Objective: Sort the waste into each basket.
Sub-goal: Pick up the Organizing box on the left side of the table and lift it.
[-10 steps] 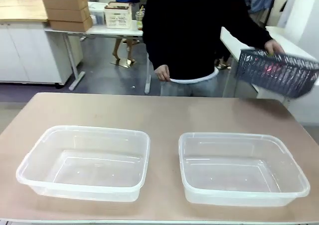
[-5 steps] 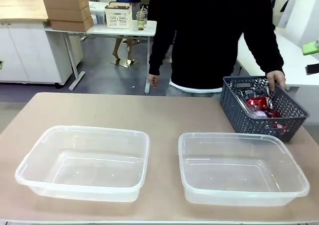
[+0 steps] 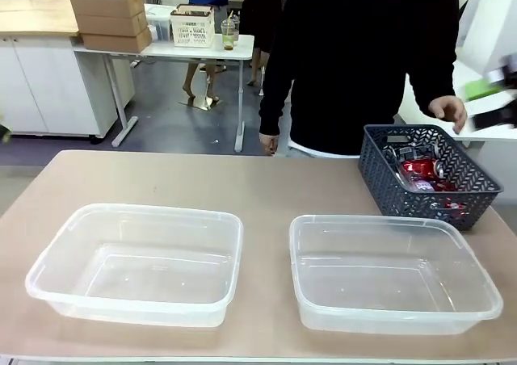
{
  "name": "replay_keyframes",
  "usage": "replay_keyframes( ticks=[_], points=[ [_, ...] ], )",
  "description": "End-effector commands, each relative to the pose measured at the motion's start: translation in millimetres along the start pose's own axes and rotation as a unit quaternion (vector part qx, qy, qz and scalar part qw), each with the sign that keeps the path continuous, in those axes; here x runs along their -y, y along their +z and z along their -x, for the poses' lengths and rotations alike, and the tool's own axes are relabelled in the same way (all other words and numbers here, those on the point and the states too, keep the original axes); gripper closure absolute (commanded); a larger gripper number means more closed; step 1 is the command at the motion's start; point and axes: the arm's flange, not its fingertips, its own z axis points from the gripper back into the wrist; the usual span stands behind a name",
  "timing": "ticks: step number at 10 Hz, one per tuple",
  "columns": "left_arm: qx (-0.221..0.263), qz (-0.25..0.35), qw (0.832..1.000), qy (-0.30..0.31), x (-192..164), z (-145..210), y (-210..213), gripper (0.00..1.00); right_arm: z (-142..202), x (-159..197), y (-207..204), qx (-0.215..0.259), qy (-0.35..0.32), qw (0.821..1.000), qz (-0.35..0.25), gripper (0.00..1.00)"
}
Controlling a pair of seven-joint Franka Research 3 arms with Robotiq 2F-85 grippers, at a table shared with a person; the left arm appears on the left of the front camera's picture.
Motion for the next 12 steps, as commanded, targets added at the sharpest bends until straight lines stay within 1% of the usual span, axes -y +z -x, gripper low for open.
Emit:
replay_keyframes(
  ticks=[1,2,3,4,5,7,8,9,10,11,12],
  points=[
    [-0.230,-0.101,0.961,-0.118,27.5,6.9,-16.9,0.00,-10.5,-71.7,-138.9,-0.102,0.021,0.991,0.079,0.00],
    [-0.268,-0.111,0.950,-0.119,35.4,21.7,-31.8,0.00,26.5,-89.5,-210.1,-0.179,0.050,0.978,0.100,0.00],
    [-0.290,-0.107,0.944,-0.114,37.7,34.0,-50.7,0.00,61.9,-95.6,-246.6,-0.253,0.097,0.958,0.096,0.00],
    [-0.282,-0.100,0.949,-0.097,35.7,38.2,-63.9,0.00,61.9,-98.7,-241.0,-0.239,0.125,0.960,0.072,0.00],
    [-0.236,-0.085,0.966,-0.060,34.2,14.0,-42.8,0.00,57.9,-89.0,-200.8,-0.202,0.058,0.974,0.082,0.00],
    [-0.236,-0.085,0.966,-0.060,34.2,14.0,-42.8,0.00,57.9,-89.0,-200.8,-0.202,0.058,0.974,0.082,0.00],
    [-0.268,-0.092,0.956,-0.075,37.9,15.6,-47.3,0.00,74.2,-101.0,-234.2,-0.233,0.084,0.965,0.086,0.00],
    [-0.286,-0.128,0.949,-0.037,26.1,10.7,-86.9,0.00,72.6,-130.4,-287.4,-0.212,0.062,0.971,0.096,0.00],
    [-0.263,-0.258,0.930,0.014,12.1,11.8,-100.7,0.00,63.1,-146.0,-318.4,-0.152,-0.008,0.977,0.146,0.00],
    [-0.254,-0.291,0.921,0.051,0.4,17.5,-108.7,0.00,58.2,-152.0,-330.5,-0.125,-0.023,0.974,0.189,0.00],
    [-0.256,-0.304,0.913,0.088,-13.0,24.8,-114.1,0.00,55.4,-154.4,-343.4,-0.123,-0.028,0.968,0.215,0.00]
  ],
)
